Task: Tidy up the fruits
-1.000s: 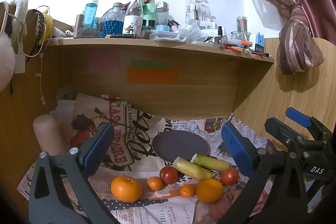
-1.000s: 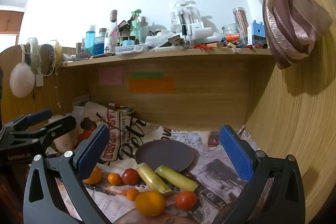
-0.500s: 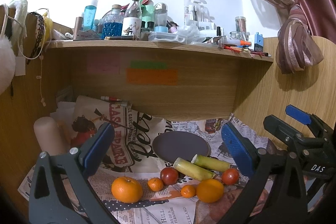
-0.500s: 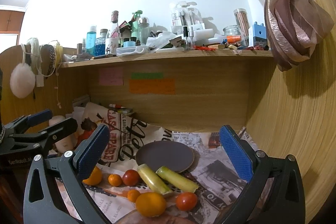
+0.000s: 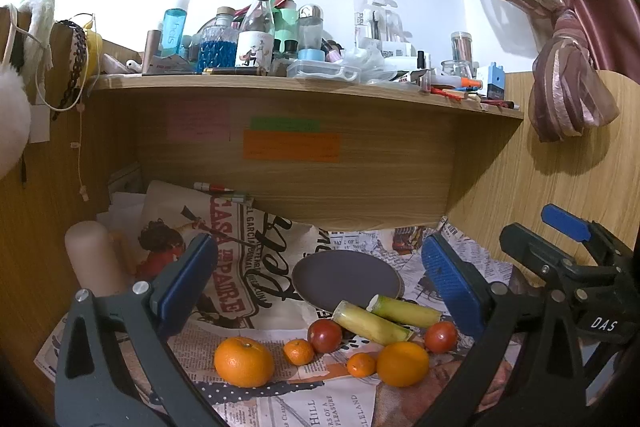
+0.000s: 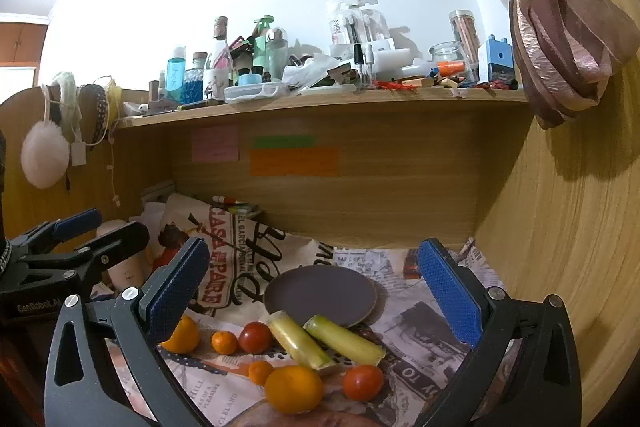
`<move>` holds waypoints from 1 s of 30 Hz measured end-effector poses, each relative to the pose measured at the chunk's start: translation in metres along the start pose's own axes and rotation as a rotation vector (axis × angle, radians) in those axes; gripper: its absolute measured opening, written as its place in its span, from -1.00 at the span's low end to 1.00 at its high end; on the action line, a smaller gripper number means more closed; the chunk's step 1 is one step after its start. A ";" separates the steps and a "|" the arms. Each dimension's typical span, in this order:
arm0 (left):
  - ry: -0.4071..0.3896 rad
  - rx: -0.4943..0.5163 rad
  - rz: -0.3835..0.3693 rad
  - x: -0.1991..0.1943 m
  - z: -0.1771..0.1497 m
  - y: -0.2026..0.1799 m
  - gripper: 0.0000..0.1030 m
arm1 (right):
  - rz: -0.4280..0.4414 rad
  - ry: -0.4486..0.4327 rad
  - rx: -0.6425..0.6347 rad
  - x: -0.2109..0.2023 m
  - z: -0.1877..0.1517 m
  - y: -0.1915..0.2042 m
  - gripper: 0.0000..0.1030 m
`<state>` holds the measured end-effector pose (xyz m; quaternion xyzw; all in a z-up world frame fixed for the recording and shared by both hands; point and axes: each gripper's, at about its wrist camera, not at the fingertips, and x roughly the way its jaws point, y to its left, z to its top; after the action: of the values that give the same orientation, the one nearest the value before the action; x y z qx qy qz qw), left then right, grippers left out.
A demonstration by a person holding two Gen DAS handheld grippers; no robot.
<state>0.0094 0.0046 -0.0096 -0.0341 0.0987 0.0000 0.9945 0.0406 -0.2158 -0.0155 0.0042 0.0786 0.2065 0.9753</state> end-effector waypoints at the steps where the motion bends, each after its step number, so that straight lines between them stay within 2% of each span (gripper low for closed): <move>1: 0.001 0.000 0.000 0.000 0.000 0.000 1.00 | -0.001 0.000 0.000 0.000 0.000 0.000 1.00; 20: 0.002 -0.003 -0.002 0.000 -0.001 0.000 1.00 | 0.005 0.005 0.002 0.002 0.000 0.003 1.00; 27: 0.023 -0.002 -0.010 0.006 -0.008 0.007 1.00 | 0.015 0.032 -0.001 0.009 -0.004 0.002 1.00; 30: 0.050 -0.009 -0.020 0.013 -0.010 0.013 0.88 | 0.022 0.047 -0.010 0.013 -0.007 0.000 1.00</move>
<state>0.0199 0.0167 -0.0232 -0.0395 0.1230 -0.0106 0.9916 0.0512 -0.2107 -0.0243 -0.0047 0.1006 0.2177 0.9708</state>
